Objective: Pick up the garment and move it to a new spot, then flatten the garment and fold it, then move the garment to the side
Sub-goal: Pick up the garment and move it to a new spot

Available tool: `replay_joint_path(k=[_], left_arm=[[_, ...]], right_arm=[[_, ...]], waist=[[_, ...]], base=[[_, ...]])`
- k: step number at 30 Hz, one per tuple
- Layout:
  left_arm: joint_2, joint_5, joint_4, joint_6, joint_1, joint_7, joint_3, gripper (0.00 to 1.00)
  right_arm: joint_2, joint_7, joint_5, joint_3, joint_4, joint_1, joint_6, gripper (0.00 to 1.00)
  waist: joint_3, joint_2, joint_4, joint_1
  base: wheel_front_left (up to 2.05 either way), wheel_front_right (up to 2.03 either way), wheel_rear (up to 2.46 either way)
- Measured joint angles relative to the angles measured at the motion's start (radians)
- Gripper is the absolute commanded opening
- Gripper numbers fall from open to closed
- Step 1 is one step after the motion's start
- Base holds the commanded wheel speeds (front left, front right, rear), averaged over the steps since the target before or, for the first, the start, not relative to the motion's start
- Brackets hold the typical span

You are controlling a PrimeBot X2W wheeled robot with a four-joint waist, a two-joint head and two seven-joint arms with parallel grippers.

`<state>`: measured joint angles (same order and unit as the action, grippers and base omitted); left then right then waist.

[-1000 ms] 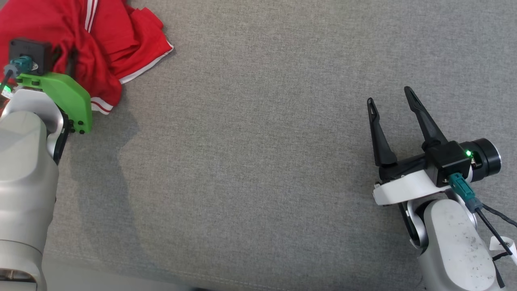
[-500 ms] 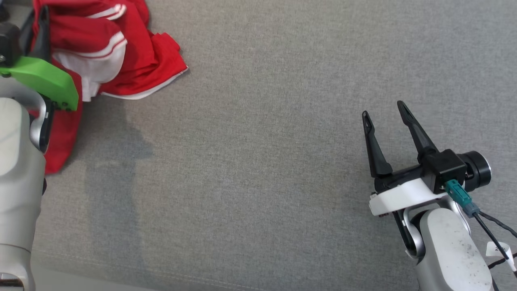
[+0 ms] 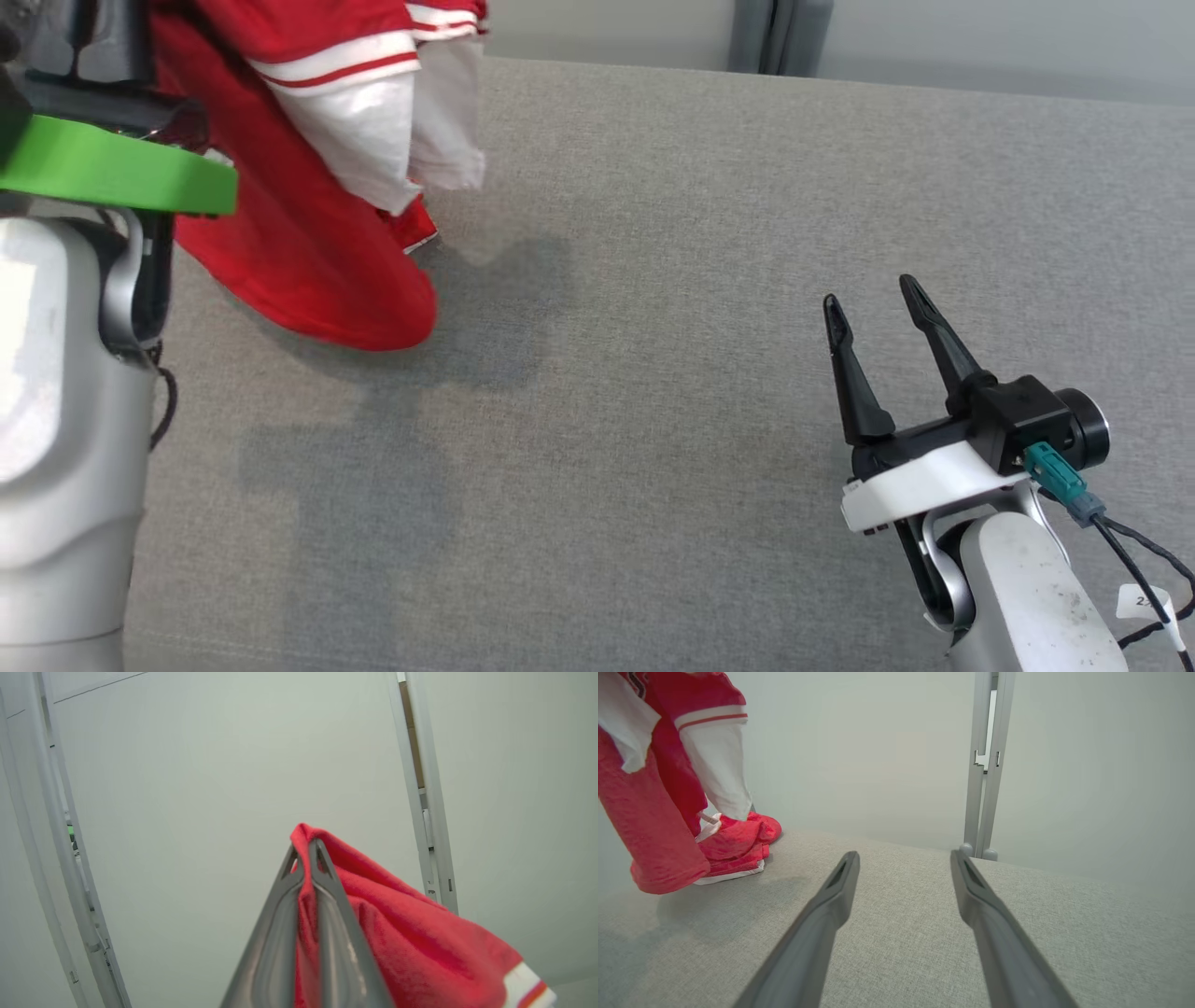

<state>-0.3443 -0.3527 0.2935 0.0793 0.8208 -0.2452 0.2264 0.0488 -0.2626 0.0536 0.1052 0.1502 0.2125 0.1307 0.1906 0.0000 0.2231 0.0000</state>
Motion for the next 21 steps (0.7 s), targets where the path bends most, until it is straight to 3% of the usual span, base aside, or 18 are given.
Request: replay_joint_path(k=[11, 21], left_arm=[[0.115, -0.082, -0.284, -0.009, -0.098, 0.167, 0.101, 0.00], [0.242, -0.134, -0.354, -0.059, -0.104, 0.210, 0.171, 0.00]], right_arm=[[0.000, 0.000, 0.060, 0.002, -0.019, 0.017, 0.000, 1.00], [0.001, 0.000, 0.130, -0.029, -0.041, 0.038, 0.000, 1.00]], waist=[[-0.026, 0.0000, -0.131, 0.0000], [-0.018, 0.0001, -0.321, 0.0000]], base=[[0.00, 0.00, 0.00], [0.00, 0.00, 0.00]])
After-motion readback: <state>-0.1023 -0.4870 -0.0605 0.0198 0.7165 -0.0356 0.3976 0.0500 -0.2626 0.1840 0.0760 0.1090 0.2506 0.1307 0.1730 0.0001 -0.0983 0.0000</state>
